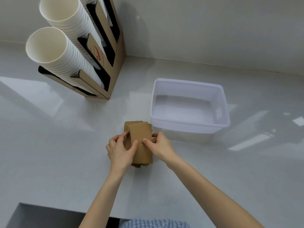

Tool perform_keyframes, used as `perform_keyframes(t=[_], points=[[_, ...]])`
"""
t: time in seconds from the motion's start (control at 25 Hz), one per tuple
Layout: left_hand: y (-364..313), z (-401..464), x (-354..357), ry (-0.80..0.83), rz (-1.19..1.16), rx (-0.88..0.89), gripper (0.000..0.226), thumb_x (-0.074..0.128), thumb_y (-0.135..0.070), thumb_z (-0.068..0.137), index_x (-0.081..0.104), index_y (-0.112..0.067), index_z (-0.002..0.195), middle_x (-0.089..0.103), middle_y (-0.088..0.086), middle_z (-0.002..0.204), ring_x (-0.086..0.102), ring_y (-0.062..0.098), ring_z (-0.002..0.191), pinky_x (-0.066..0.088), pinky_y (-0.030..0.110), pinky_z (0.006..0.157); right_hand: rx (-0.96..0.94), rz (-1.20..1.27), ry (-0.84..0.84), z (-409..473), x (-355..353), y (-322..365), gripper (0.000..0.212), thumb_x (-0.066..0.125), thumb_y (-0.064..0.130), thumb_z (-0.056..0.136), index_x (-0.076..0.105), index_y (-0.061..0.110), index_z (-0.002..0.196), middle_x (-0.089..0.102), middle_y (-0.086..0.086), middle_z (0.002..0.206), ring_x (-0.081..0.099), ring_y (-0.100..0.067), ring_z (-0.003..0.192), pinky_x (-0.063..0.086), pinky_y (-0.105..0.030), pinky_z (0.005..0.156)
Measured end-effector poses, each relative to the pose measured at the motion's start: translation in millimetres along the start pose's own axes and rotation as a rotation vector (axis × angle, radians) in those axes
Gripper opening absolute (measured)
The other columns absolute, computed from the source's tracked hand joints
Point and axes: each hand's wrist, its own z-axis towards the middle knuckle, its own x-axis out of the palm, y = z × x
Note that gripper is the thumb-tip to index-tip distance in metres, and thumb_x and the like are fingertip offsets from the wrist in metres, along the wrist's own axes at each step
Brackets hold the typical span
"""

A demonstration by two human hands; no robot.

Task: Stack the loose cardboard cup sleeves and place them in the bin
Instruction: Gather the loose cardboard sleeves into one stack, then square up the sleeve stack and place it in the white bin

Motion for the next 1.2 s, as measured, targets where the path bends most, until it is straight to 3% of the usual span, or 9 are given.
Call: perform_keyframes(t=[0.2,0.36,0.48,0.6,0.72,1.0,1.2], points=[[5,8,-6,0.131,-0.077,-0.096,0.072,0.059,-0.036,0.081,0.023,-0.017,0.14,0.022,0.01,0.15,0.019,0.026,0.138,0.025,0.046,0.113,0.03,0.018,0.005,3,1,-4,0.058,0.054,0.039,0.085,0.037,0.006,0.131,0.053,-0.009,0.123,0.052,-0.023,0.112,0.042,-0.03,0.085],[7,11,-10,0.201,-0.211,-0.153,0.077,0.059,-0.036,0.082,0.017,-0.015,0.142,0.019,0.007,0.152,0.021,0.023,0.139,0.029,0.041,0.11,0.071,0.063,0.052,7,5,-5,0.059,0.053,0.041,0.085,0.041,0.007,0.131,0.054,-0.008,0.128,0.053,-0.023,0.115,0.046,-0.033,0.094],[4,10,-11,0.224,-0.266,-0.147,0.071,0.058,-0.031,0.084,0.021,-0.014,0.141,0.032,0.007,0.146,0.038,0.021,0.127,0.038,0.034,0.097,0.059,0.147,0.094,5,6,-2,0.045,0.051,0.036,0.088,0.05,0.008,0.123,0.059,-0.009,0.124,0.057,-0.023,0.11,0.048,-0.034,0.093],[-1,5,-11,0.258,-0.326,-0.124,0.055,0.056,-0.024,0.086,0.033,-0.014,0.135,0.05,0.004,0.121,0.049,0.016,0.103,0.041,0.028,0.081,0.074,0.223,0.131,0,7,0,0.042,0.046,0.034,0.091,0.048,0.009,0.125,0.058,-0.009,0.124,0.056,-0.023,0.108,0.046,-0.028,0.083],[1,4,-10,0.268,-0.371,-0.146,0.054,0.057,-0.024,0.085,0.035,-0.014,0.134,0.05,0.001,0.114,0.049,0.017,0.105,0.041,0.029,0.082,0.072,0.237,0.106,-3,5,-1,0.043,0.047,0.034,0.09,0.046,0.01,0.126,0.057,-0.009,0.124,0.055,-0.024,0.108,0.045,-0.028,0.083],[0,-4,2,0.347,-0.36,-0.147,0.054,0.056,-0.026,0.085,0.036,-0.014,0.133,0.05,0.008,0.13,0.052,0.02,0.108,0.044,0.031,0.085,0.108,0.284,0.049,-10,-4,-17,0.036,0.051,0.035,0.087,0.044,0.016,0.117,0.053,-0.001,0.109,0.054,-0.02,0.098,0.047,-0.03,0.079],[3,-13,7,0.423,-0.438,-0.173,0.053,0.057,-0.027,0.085,0.037,-0.016,0.133,0.051,0.006,0.13,0.054,0.022,0.113,0.048,0.033,0.087,0.088,0.281,-0.005,-16,-11,-25,0.046,0.055,0.037,0.084,0.042,0.017,0.123,0.052,-0.006,0.121,0.056,-0.021,0.101,0.049,-0.031,0.077]])
